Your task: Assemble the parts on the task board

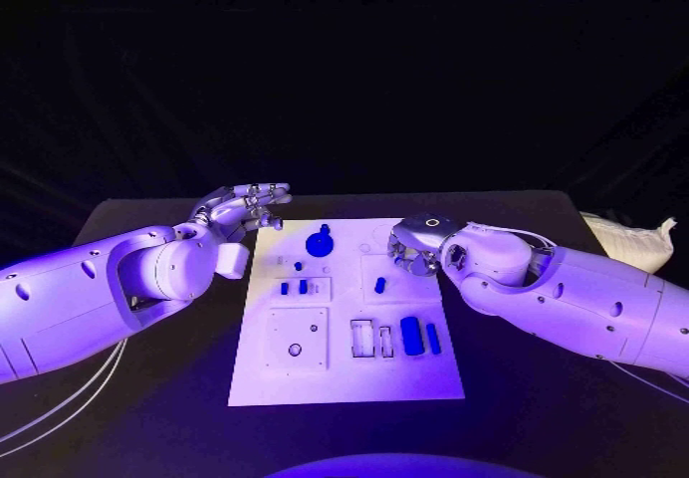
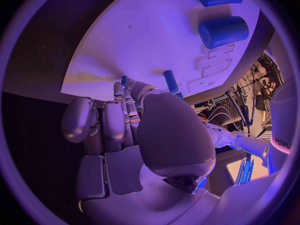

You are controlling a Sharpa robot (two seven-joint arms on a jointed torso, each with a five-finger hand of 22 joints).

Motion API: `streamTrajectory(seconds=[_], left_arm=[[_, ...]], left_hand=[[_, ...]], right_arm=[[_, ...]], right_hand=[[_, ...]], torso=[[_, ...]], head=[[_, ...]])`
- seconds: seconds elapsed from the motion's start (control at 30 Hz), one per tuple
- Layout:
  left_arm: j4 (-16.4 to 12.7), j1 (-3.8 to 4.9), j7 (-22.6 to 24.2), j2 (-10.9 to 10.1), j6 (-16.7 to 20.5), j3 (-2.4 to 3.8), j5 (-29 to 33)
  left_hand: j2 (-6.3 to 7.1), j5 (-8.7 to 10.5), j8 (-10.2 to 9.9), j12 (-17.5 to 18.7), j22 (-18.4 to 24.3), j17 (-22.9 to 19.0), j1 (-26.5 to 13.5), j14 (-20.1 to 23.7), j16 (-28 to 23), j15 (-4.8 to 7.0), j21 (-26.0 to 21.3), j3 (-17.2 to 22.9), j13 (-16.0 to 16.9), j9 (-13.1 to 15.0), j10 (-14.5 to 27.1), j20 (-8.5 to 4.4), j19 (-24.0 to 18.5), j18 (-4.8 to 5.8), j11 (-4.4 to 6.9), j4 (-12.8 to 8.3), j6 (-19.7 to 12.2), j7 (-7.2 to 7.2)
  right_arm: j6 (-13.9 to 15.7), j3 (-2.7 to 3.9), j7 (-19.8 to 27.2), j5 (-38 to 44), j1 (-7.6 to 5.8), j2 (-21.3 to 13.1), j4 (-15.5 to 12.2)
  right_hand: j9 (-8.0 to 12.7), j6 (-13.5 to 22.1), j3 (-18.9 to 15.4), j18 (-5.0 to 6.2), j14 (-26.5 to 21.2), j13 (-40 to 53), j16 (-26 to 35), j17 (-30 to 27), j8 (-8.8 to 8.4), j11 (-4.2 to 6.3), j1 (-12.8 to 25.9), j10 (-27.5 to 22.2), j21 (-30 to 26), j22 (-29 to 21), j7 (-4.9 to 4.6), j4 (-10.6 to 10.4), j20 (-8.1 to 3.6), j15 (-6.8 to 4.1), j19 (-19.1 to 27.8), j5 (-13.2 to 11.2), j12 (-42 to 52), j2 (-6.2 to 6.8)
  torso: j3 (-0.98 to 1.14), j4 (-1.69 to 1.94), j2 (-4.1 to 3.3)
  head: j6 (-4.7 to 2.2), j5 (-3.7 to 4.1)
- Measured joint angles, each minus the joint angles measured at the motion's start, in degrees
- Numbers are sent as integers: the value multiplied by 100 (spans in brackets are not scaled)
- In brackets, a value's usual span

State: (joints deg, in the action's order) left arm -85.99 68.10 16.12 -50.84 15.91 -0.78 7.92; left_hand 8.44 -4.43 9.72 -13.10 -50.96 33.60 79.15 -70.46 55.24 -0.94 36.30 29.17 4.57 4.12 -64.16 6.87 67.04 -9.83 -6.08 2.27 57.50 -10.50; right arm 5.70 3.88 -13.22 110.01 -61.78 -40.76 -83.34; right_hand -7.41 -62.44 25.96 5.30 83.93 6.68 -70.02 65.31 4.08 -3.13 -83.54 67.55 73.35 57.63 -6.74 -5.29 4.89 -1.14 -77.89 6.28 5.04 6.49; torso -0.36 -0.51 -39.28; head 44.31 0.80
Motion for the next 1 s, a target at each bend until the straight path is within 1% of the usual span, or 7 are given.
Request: streamTrajectory(seconds=[0.47, 0.6, 0.67, 0.73, 0.77, 0.9, 1.0], left_arm=[[-7, 0, -6, -22, -2, 0, -15], [-7, 0, -9, -23, -3, 0, -19], [-7, 0, -10, -23, -3, 0, -21], [-7, 0, -11, -23, -3, 0, -23], [-7, 0, -12, -23, -3, 0, -24], [-5, 0, -13, -23, -3, 0, -28], [-4, 0, -13, -20, -3, 0, -32]], left_hand=[[0, 0, 0, 0, 9, -10, 0, -1, 0, -1, 0, -16, -1, -5, 9, 0, 0, 0, 6, -16, 0, 0], [0, 0, 0, 0, 16, -17, 0, -1, 0, -1, -21, -16, -1, -5, 9, 0, 0, 0, 5, -16, 0, 0], [0, 0, 0, 0, 16, -17, 0, -1, 0, -2, -21, -16, -1, -5, 9, 0, 0, 0, 5, -16, 0, 0], [0, 0, 0, 0, 16, -17, 0, -2, 0, -2, -21, -16, -1, -5, 9, 0, 0, 0, 5, -16, 0, 0], [0, 0, 0, 0, 16, -17, 0, -2, 0, -2, -21, -16, -1, -5, 9, 0, 0, 0, 5, -16, 0, 0], [0, 0, 0, 0, 16, -17, 0, -3, 0, -3, -21, -22, -1, -5, 9, 0, 0, 0, 5, -9, 0, 0], [0, 0, 0, 0, 16, -17, 0, -10, 0, -10, -21, -31, -1, -4, 9, 0, 0, 0, 5, 0, 0, 0]], right_arm=[[-186, -6, -89, 273, 27, -2, -28], [-195, -3, -97, 296, 30, 2, -29], [-195, 0, -102, 304, 34, 4, -28], [-193, 3, -108, 308, 37, 6, -26], [-189, 3, -109, 309, 38, 8, -24], [-135, 2, -115, 309, 53, 11, -17], [-32, -5, -123, 307, 75, 9, -17]], right_hand=[[-2, -18, 18, 0, 0, -36, 0, -20, -2, 20, 23, 21, 0, -12, 19, 14, -7, 0, -7, -32, 0, 23], [-2, -52, 33, 0, 0, -35, 0, -27, -2, 1, 54, 42, 0, -20, 29, 29, -7, 0, -7, -32, 0, -9], [-9, -72, 49, 0, 0, -37, 0, -28, -3, 21, 53, 61, 0, -21, 12, 45, -7, 0, -7, -53, 0, -7], [-16, -103, 71, 0, 0, -45, 0, -28, -3, 25, 54, 110, 0, -20, 38, 68, -7, 0, -7, -54, -1, -9], [-20, -132, 91, 0, 5, -50, 0, -28, -3, 24, 83, 142, 0, -19, 36, 88, -7, -5, -7, -55, -9, -37], [-28, -205, 187, 0, 21, -66, 0, -18, 31, 40, 83, 225, 0, 0, 39, 184, -27, -21, -28, -132, -20, -37], [-43, -262, 224, 0, 21, -66, 0, 0, 31, 1, 96, 265, 0, 24, 20, 226, -27, -21, -28, -185, 9, -50]], torso=[[5, -7, -2], [5, -7, -3], [5, -4, -3], [5, -3, -3], [4, -3, -3], [3, -3, 1], [3, -4, 1]], head=[[37, -5], [49, -1], [54, 0], [62, 1], [63, 1], [66, -5], [67, -5]])
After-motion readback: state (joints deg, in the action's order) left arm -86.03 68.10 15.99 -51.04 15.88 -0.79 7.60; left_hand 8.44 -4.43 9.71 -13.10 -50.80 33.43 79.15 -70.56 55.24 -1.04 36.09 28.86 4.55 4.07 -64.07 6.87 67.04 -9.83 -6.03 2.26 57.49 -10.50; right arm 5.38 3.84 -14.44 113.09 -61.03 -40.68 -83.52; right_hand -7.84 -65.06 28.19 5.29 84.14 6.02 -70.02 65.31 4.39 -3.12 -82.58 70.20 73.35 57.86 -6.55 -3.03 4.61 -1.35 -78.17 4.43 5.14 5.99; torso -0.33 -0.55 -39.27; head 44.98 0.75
